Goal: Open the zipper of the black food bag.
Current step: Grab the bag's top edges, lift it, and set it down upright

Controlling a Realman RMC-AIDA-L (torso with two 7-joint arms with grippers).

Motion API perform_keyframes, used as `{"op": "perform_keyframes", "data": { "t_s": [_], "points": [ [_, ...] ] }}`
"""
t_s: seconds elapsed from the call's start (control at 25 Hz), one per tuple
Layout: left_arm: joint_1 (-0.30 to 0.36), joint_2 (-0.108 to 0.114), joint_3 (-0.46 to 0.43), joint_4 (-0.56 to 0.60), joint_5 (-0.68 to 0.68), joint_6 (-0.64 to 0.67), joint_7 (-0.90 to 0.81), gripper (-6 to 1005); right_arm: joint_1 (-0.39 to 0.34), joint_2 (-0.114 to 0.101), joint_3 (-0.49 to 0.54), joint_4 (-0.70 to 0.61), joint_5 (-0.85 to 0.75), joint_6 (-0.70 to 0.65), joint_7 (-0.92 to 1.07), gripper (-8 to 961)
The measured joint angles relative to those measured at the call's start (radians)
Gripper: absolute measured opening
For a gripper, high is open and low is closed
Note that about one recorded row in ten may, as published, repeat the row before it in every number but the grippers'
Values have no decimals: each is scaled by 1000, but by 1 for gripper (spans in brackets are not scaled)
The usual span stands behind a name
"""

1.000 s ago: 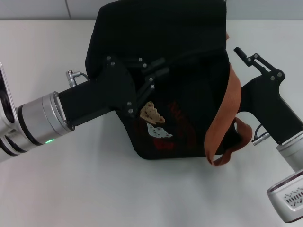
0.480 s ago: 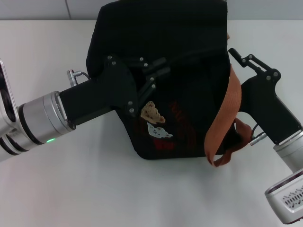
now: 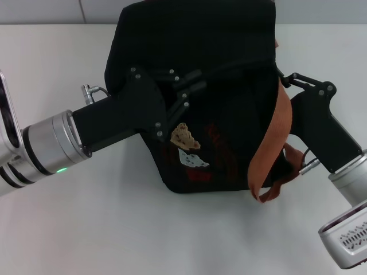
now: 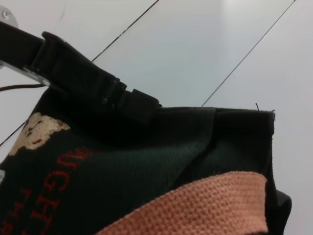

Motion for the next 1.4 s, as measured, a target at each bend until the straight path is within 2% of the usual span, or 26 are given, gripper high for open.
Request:
{"op": "perform_keyframes", "data": {
  "t_s": [0.92, 1.4],
  "points": [
    [6, 0, 0, -15, 5, 5, 1, 84, 17, 0, 0, 1, -12, 53, 43, 105],
    [7, 0, 0, -20, 3, 0, 2, 84, 20, 0, 0, 12, -31, 38, 35, 54]
  ]
}}
